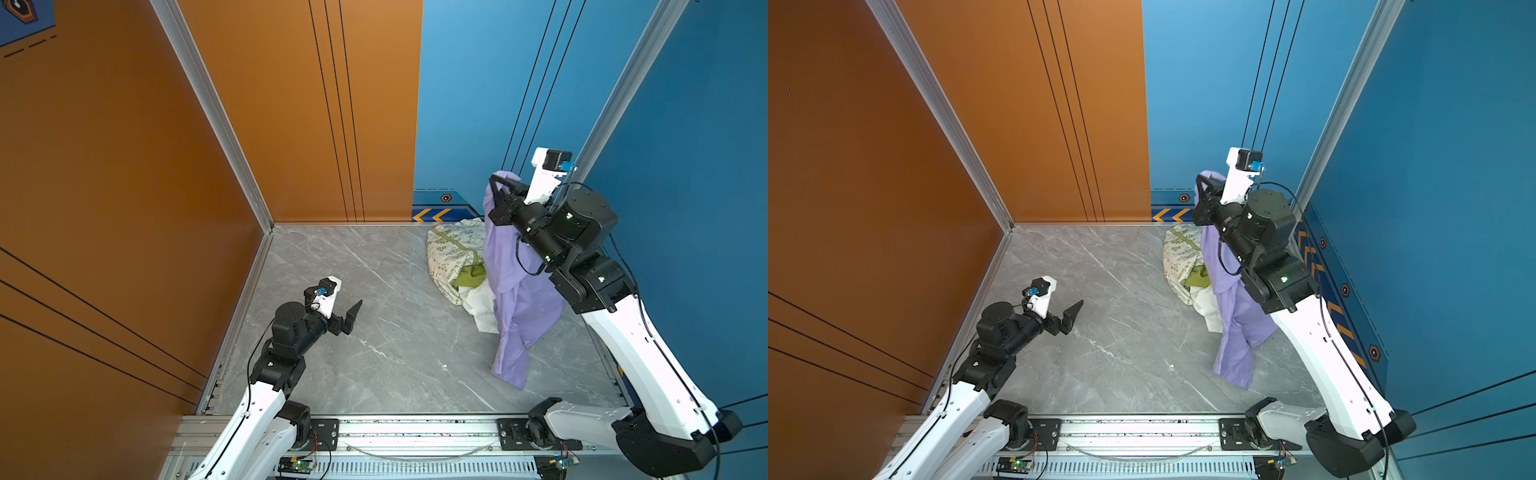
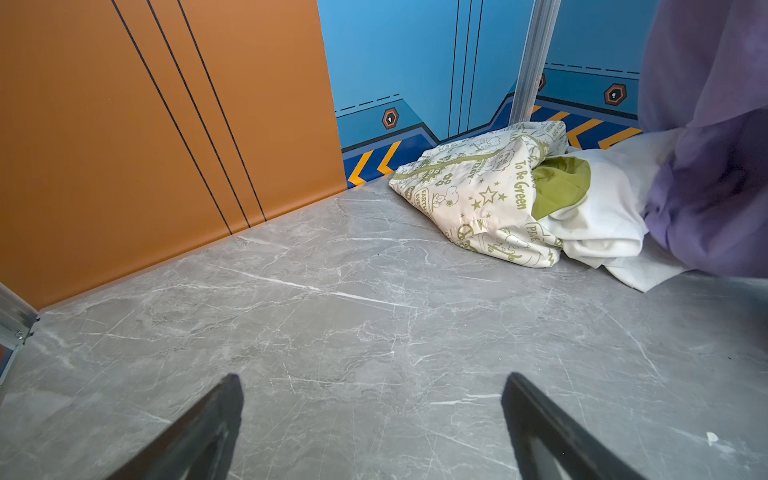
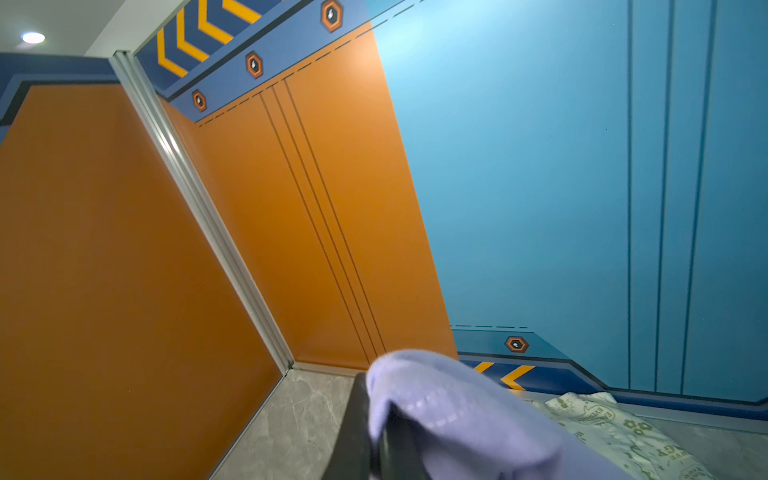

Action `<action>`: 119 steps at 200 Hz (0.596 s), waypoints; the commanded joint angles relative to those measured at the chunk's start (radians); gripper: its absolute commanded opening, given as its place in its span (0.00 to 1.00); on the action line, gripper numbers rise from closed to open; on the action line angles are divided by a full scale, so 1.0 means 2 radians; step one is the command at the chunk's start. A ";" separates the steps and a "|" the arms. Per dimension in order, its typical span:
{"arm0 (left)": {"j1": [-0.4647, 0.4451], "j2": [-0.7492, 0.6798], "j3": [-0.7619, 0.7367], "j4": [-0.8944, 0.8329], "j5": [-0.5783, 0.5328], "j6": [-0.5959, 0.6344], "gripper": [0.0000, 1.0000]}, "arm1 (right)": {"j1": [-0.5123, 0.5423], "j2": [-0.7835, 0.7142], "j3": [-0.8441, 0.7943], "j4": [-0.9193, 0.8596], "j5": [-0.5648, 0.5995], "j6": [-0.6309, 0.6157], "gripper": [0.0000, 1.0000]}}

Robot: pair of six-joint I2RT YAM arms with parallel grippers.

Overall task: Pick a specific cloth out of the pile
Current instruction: 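Close the right gripper on the lavender cloth and lift it from the pile, then lay the lavender cloth on the table nearer the robot, open right gripper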

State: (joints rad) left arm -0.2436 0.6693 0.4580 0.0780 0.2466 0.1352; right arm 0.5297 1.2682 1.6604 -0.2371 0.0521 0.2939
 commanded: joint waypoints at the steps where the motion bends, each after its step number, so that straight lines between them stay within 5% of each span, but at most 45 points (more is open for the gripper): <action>1: -0.005 -0.004 -0.005 0.000 -0.002 0.007 0.98 | 0.043 0.029 0.022 -0.030 -0.029 -0.035 0.00; 83: -0.006 -0.006 -0.006 0.000 -0.006 0.008 0.98 | 0.158 0.131 -0.022 -0.079 -0.051 -0.032 0.06; 95: -0.005 -0.007 -0.006 0.000 -0.007 0.008 0.98 | 0.160 0.141 -0.026 -0.102 -0.050 -0.035 0.14; 119: -0.006 -0.009 -0.007 0.000 -0.006 0.008 0.98 | 0.159 0.143 -0.033 -0.157 -0.005 -0.059 0.55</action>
State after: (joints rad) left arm -0.2436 0.6640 0.4580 0.0780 0.2432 0.1352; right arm 0.8513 1.5681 1.6077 -0.4404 -0.0246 0.2241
